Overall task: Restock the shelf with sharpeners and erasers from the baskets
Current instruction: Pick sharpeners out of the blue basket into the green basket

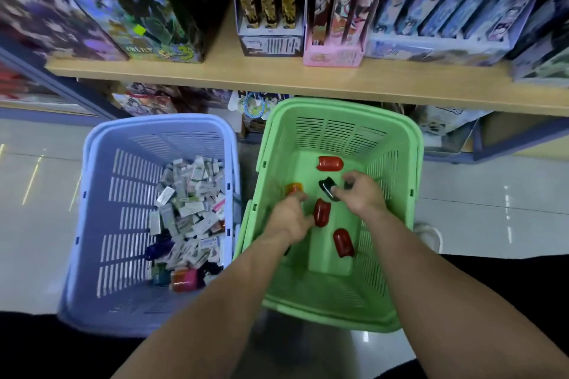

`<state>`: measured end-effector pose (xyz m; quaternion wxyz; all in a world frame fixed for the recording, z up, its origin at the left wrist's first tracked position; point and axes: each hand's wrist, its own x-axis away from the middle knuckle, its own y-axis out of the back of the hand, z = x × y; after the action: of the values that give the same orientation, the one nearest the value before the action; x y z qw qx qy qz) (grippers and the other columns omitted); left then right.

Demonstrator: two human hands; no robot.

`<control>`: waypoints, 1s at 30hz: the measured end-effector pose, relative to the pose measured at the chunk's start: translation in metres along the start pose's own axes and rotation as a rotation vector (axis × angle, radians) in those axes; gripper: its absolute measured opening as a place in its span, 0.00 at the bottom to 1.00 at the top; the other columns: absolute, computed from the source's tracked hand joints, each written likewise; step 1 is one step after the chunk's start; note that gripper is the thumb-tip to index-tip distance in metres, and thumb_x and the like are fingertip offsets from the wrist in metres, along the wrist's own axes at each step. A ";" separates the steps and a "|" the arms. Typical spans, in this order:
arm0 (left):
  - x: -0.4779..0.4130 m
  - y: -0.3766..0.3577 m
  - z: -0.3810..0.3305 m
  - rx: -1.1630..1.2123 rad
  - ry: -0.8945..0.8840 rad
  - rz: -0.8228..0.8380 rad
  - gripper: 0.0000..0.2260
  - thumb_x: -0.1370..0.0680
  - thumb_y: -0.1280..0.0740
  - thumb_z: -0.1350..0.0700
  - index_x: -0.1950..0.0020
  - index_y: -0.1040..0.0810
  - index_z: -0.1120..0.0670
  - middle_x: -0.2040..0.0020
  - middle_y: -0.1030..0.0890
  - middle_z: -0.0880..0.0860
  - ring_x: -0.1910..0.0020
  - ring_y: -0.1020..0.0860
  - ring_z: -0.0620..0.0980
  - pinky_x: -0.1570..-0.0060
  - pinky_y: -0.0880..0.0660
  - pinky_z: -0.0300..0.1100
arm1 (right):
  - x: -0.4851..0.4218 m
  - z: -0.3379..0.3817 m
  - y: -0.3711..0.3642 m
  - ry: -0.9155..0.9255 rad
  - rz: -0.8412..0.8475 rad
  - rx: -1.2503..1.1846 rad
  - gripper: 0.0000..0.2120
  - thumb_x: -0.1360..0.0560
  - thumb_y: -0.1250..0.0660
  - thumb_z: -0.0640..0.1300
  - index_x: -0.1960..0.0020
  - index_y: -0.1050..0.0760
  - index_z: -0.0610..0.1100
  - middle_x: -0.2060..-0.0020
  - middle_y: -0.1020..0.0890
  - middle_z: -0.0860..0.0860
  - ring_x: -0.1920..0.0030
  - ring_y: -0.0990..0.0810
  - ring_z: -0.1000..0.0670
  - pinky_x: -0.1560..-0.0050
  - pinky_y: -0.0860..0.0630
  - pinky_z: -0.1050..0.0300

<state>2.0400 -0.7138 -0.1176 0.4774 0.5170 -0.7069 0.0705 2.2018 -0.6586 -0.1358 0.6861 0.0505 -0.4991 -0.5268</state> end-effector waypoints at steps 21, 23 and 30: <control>0.152 0.249 0.218 -0.109 0.126 -0.788 0.18 0.24 0.28 0.55 0.34 0.23 0.56 0.39 0.21 0.56 0.44 0.20 0.58 0.47 0.26 0.49 | 0.097 0.243 -0.158 0.763 0.349 0.433 0.13 0.23 0.29 0.49 0.41 0.21 0.46 0.47 0.19 0.49 0.47 0.20 0.47 0.48 0.24 0.53; 0.142 0.244 0.241 -0.076 0.143 -0.752 0.20 0.23 0.29 0.53 0.32 0.24 0.55 0.39 0.21 0.56 0.44 0.20 0.58 0.46 0.24 0.50 | 0.092 0.243 -0.201 0.717 0.470 0.481 0.16 0.23 0.28 0.49 0.38 0.22 0.46 0.45 0.18 0.49 0.45 0.20 0.46 0.44 0.23 0.50; 0.118 0.214 0.272 0.022 -0.007 -0.801 0.20 0.17 0.37 0.51 0.24 0.30 0.47 0.43 0.19 0.57 0.45 0.21 0.60 0.47 0.25 0.50 | 0.086 0.200 -0.308 0.710 0.647 0.715 0.27 0.20 0.33 0.54 0.23 0.34 0.53 0.27 0.28 0.47 0.29 0.30 0.42 0.30 0.31 0.46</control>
<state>1.7048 -0.8561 -0.0900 0.4593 0.7571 -0.4500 -0.1154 1.8426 -0.7696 -0.1656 0.8770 0.2965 -0.3758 -0.0415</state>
